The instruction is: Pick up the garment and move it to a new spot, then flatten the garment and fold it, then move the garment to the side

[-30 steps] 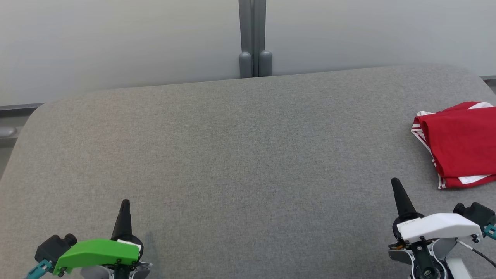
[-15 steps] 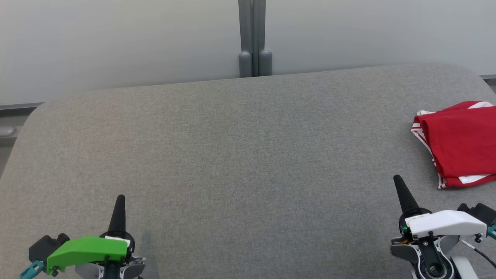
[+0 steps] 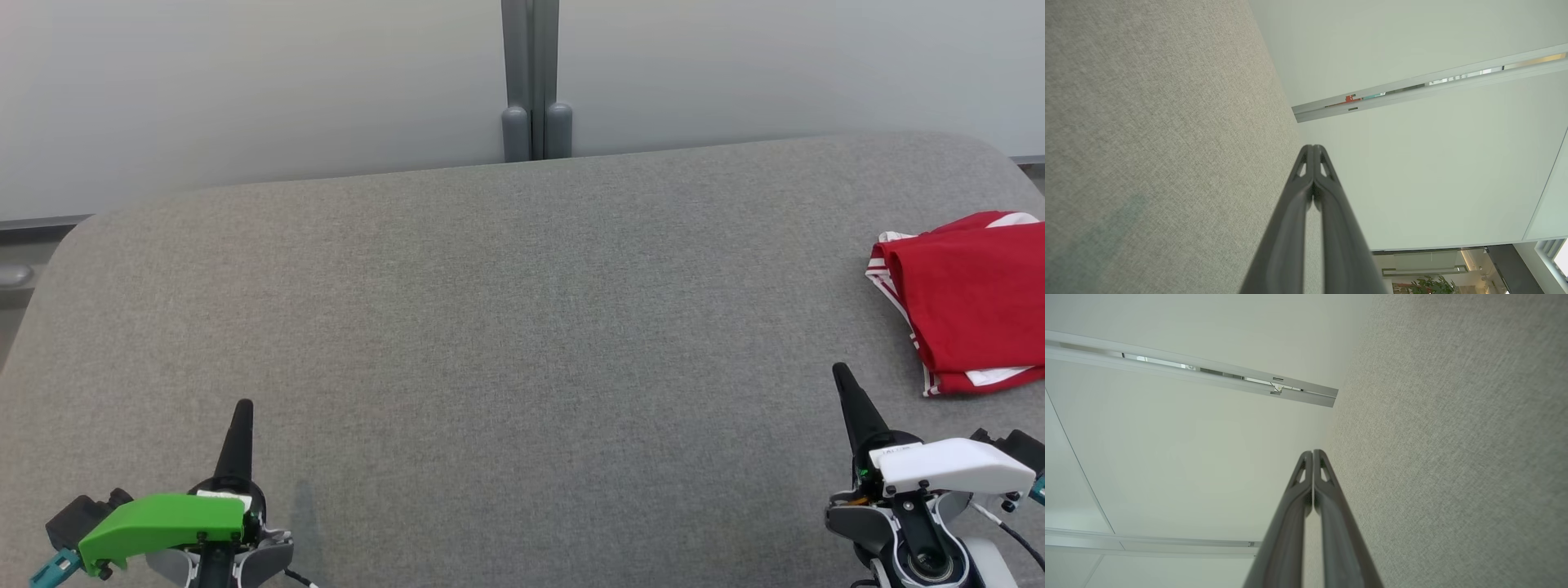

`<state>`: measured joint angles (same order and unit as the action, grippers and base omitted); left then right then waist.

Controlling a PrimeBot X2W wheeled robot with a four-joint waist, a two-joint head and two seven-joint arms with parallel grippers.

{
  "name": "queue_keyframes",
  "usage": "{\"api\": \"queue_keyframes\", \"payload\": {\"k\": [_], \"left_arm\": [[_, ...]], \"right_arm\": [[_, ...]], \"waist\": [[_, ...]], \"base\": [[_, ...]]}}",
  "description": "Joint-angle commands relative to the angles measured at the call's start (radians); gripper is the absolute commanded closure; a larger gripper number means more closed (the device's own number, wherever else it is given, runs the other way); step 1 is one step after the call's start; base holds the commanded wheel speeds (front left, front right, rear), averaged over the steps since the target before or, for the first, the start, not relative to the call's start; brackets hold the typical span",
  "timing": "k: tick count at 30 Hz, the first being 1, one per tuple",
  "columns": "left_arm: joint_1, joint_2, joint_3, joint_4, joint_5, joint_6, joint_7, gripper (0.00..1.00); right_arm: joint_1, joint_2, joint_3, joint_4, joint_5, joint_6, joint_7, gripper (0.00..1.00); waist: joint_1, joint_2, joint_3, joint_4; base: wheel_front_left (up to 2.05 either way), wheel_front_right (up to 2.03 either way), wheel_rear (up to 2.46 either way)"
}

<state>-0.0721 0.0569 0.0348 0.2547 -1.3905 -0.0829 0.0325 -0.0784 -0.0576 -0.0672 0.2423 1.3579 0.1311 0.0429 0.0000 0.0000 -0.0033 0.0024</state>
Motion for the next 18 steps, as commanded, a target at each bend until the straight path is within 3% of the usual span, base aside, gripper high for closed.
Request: {"api": "queue_keyframes", "payload": {"k": [1,18], "left_arm": [[-0.023,0.008,0.01,-0.009,-0.023,-0.009,0.006,1.0],[-0.035,0.007,0.042,-0.01,-0.135,-0.032,0.042,1.0]], "right_arm": [[-0.02,-0.005,-0.005,-0.003,0.024,0.0,0.007,1.0],[-0.028,-0.003,-0.022,0.0,0.153,0.0,0.037,1.0]], "waist": [[0.0,0.0,0.0,0.0],[0.0,0.0,0.003,-0.001]], "base": [[0.0,0.0,0.0],[0.0,0.0,0.0]]}}
